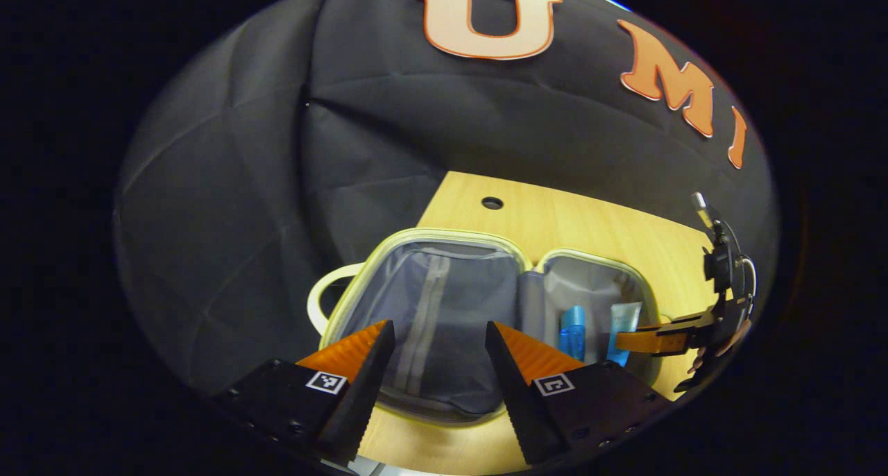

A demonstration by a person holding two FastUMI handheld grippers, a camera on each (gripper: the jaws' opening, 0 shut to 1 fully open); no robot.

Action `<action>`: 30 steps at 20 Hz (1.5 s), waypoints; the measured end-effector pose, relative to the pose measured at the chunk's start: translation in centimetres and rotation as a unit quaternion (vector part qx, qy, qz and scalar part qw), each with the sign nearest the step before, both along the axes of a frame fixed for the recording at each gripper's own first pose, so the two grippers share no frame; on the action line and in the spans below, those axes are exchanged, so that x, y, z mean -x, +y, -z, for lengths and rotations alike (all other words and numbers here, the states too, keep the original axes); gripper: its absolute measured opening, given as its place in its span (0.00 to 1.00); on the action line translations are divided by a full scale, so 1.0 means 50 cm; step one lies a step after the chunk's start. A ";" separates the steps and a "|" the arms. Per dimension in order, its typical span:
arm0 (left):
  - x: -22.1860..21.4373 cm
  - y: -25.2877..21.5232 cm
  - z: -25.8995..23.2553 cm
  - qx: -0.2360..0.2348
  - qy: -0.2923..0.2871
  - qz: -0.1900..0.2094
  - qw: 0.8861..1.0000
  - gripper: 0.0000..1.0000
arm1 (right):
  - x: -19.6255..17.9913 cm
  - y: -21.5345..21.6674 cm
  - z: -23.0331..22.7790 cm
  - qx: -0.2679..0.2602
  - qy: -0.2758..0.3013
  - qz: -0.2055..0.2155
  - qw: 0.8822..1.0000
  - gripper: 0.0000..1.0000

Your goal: First open the suitcase, pack the skin care products into it, and then close the suitcase.

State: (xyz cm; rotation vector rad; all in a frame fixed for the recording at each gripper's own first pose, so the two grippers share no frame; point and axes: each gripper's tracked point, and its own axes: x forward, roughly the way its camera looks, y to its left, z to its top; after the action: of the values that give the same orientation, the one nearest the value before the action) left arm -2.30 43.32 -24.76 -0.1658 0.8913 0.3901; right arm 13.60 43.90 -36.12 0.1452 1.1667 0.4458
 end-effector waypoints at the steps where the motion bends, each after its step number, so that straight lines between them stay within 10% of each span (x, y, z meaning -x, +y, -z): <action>1: 0.006 0.013 -0.002 0.002 -0.003 -0.009 1.000 0.87 | -0.004 -0.002 -0.011 -0.005 -0.007 0.004 1.000 0.39; 9: 0.026 0.149 0.007 0.010 -0.020 -0.061 0.998 0.92 | -0.041 -0.087 -0.151 -0.010 -0.114 0.048 0.992 0.76; 20: 0.030 0.324 0.114 0.136 -0.026 -0.172 0.975 0.92 | -0.041 -0.248 -0.368 -0.007 -0.198 0.136 0.971 0.82; 28: 0.008 0.348 0.219 0.329 -0.063 -0.309 0.890 0.93 | -0.035 -0.302 -0.427 0.009 -0.220 0.162 0.962 0.82; 30: 0.018 0.352 0.251 0.351 -0.052 -0.329 0.875 0.64 | -0.032 -0.315 -0.435 0.014 -0.223 0.164 0.961 0.82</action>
State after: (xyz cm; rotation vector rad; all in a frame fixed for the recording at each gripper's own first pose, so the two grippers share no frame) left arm -3.17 60.93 -37.30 -1.1769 0.8186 0.6664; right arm 15.21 28.15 -14.36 0.1985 0.6860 0.1535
